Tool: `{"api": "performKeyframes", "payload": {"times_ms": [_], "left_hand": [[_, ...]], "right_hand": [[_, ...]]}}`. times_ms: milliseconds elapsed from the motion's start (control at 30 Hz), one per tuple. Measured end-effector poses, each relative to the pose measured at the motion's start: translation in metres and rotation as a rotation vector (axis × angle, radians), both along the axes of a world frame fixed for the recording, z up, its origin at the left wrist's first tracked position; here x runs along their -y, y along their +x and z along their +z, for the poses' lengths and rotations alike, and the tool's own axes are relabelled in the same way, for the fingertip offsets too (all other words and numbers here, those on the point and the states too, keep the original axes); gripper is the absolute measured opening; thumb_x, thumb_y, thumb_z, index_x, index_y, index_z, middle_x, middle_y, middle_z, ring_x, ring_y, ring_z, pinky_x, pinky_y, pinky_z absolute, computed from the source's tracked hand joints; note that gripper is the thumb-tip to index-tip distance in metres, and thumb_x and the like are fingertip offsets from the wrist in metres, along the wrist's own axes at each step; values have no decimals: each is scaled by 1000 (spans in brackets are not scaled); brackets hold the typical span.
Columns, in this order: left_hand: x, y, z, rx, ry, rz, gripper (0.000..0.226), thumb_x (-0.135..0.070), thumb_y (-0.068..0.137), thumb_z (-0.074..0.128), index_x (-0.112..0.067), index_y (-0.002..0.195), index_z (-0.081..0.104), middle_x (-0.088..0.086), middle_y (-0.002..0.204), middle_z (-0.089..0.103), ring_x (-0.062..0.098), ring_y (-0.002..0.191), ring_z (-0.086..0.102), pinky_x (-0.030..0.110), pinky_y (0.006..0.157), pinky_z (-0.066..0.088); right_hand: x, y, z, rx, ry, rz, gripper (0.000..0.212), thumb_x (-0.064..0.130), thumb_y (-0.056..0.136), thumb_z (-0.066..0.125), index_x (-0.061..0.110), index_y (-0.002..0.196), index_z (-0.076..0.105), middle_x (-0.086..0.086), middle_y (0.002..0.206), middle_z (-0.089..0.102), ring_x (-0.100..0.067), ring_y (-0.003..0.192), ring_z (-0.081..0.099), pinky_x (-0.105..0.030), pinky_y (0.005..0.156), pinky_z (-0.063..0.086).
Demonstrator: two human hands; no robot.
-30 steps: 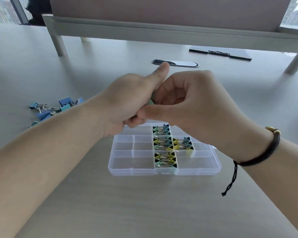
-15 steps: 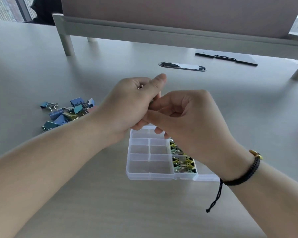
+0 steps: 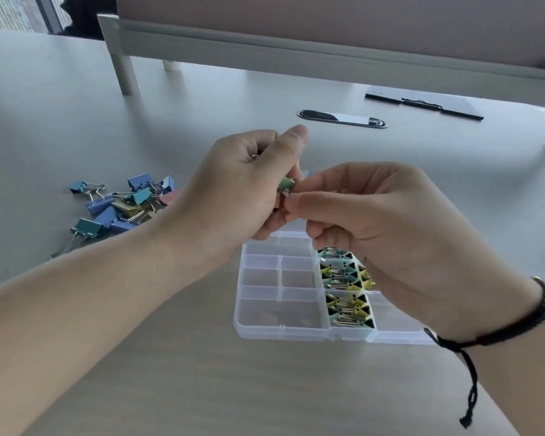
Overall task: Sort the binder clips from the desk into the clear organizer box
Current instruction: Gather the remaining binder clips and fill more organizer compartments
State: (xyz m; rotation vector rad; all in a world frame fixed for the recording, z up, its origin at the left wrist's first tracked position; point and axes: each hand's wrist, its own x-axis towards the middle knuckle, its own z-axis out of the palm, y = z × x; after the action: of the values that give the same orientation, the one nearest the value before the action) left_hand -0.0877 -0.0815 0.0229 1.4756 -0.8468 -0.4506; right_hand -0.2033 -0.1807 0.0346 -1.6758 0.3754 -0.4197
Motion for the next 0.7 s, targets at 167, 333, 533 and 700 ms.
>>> {"api": "performKeyframes", "payload": {"times_ms": [167,333,533,700], "left_hand": [[-3,11,2,-89,73,28,40,-27,98,54,-12,61,50,10,67,51,15,40,36,18,43,23],[-10,20,11,76,133,-3,33,-28,94,61,-9,67,65,5,62,51,16,41,35,18,43,25],[-16,18,18,339,158,-69,13,-23,87,69,-16,80,77,-8,48,48,9,39,39,16,42,34],[-20,24,21,339,185,-126,10,-25,83,72,-17,82,78,-3,46,45,16,42,34,32,49,34]], "right_hand": [[6,-2,0,-27,-38,29,14,-1,77,71,12,75,76,-9,65,70,-17,57,58,-29,58,51],[14,-2,0,-22,-95,26,22,-3,83,64,14,82,78,-8,65,69,-21,57,59,-30,59,51],[16,-6,-1,-29,-233,75,13,18,71,76,18,84,79,-3,72,75,-15,62,70,-29,71,60],[14,-5,-3,-3,-408,44,10,18,77,76,26,82,80,0,70,75,-18,57,67,-25,59,57]]}}
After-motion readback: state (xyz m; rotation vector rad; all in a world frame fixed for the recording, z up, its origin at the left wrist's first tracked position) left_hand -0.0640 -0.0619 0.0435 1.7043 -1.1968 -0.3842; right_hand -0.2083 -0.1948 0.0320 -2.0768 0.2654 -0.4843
